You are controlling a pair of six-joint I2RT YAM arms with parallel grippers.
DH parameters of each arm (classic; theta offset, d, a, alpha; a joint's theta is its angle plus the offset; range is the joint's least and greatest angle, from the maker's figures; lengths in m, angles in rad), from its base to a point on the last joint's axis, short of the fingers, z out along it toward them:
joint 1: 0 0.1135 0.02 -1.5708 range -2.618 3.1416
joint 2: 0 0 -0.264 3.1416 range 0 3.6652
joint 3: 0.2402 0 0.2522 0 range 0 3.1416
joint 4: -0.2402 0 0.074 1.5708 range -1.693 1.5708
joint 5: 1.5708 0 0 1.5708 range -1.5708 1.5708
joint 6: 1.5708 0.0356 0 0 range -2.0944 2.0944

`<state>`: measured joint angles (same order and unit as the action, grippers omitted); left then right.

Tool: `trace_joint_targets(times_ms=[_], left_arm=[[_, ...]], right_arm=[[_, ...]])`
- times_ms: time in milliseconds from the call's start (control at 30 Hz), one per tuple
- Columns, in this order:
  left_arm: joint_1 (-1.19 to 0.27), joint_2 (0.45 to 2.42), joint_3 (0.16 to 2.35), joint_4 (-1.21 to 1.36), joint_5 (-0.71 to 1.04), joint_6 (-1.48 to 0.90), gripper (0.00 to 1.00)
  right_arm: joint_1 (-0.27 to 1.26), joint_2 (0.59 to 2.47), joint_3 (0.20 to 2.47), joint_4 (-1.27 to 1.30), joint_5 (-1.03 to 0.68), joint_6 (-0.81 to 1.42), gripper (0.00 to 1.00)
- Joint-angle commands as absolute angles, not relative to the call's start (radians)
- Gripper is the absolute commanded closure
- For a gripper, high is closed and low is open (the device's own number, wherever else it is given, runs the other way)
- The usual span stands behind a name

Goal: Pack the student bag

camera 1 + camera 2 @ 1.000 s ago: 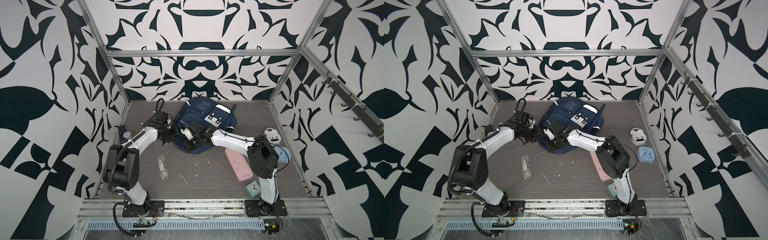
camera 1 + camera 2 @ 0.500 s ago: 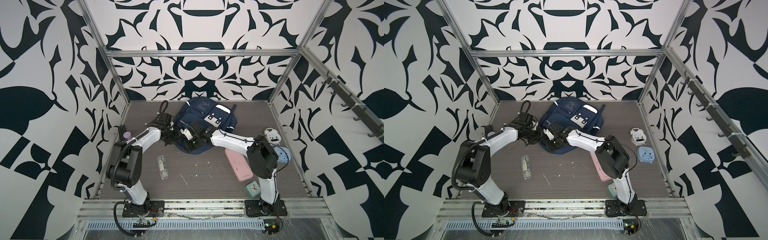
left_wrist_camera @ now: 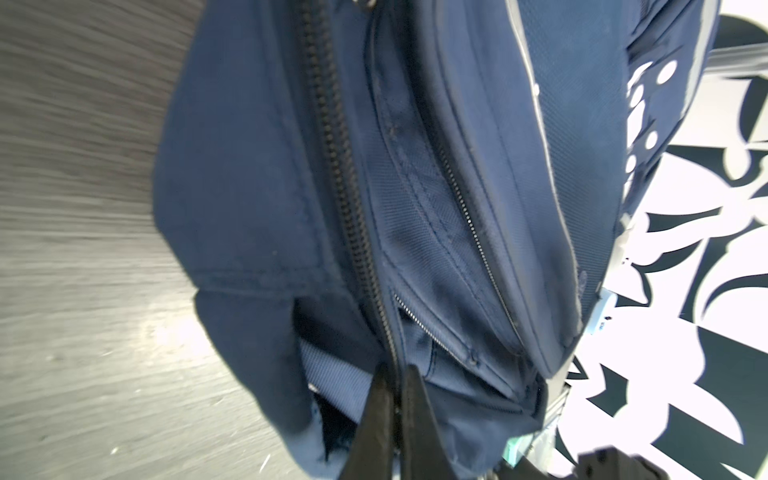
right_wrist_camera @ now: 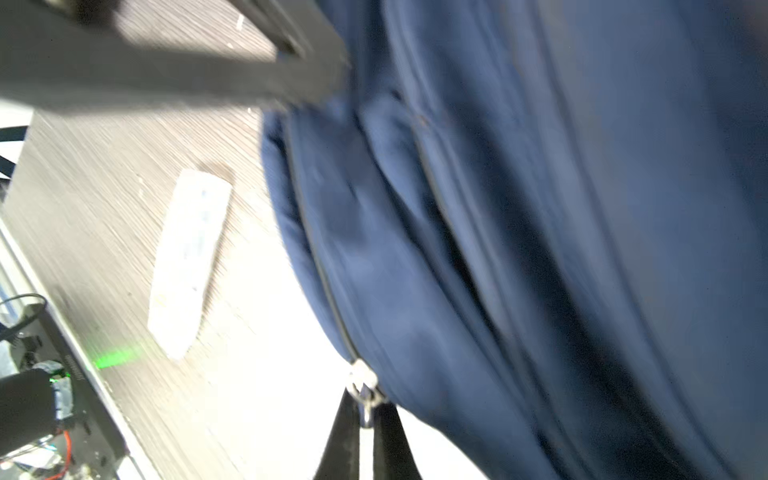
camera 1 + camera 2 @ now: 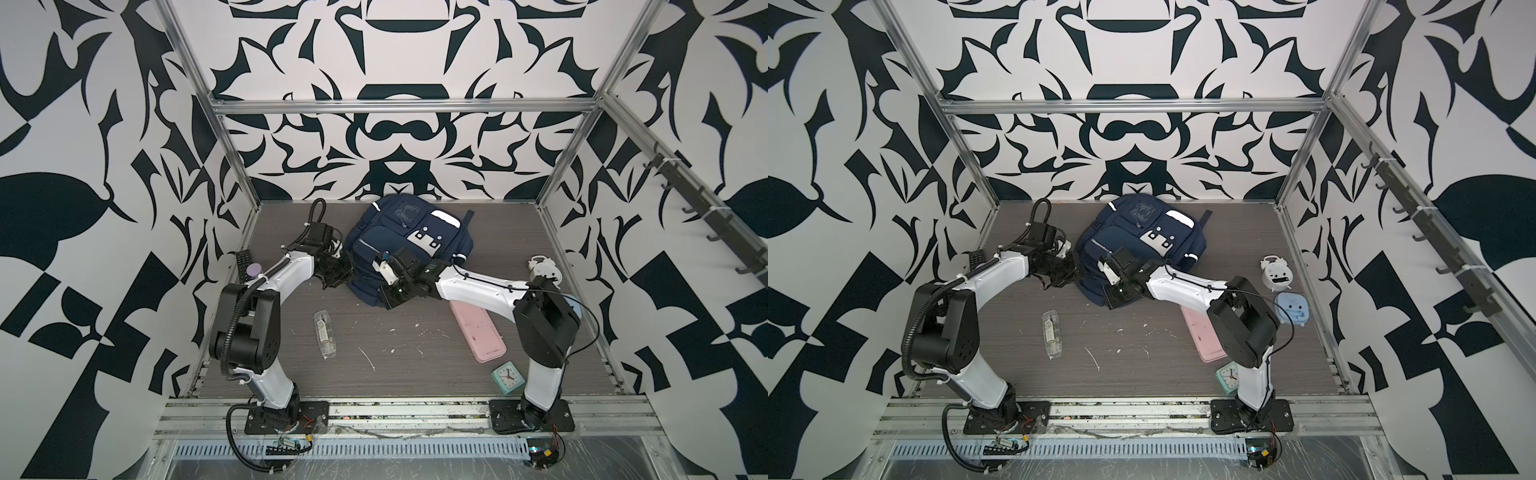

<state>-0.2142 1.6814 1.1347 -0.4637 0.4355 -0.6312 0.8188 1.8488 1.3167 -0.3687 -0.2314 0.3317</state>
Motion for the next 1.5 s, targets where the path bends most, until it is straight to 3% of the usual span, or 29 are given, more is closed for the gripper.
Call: trace_joint_targets(times_ms=[0, 233, 733, 1233, 1333, 1467], left_arm=[[-0.149, 1.638, 1.166, -0.453, 0.383, -0.606, 1.00], [-0.135, 1.644, 1.165, -0.440, 0.382, -0.616, 1.00], [-0.090, 1.620, 1.173, -0.431, 0.375, -0.634, 1.00], [-0.093, 1.783, 1.325, -0.420, 0.411, -0.651, 0.97], [-0.096, 1.821, 1.372, -0.426, 0.436, -0.658, 0.90], [-0.105, 1.783, 1.345, -0.438, 0.426, -0.651, 0.65]], right_arm=[[0.769, 1.748, 1.241, -0.468, -0.217, 0.294, 1.00], [0.677, 1.651, 1.172, -0.486, -0.214, 0.274, 1.00], [0.594, 1.640, 1.129, -0.480, -0.242, 0.258, 1.00], [0.798, 1.798, 1.343, -0.440, -0.274, 0.295, 1.00], [0.817, 1.853, 1.423, -0.424, -0.279, 0.308, 1.00], [0.819, 1.920, 1.514, -0.423, -0.287, 0.322, 1.00]])
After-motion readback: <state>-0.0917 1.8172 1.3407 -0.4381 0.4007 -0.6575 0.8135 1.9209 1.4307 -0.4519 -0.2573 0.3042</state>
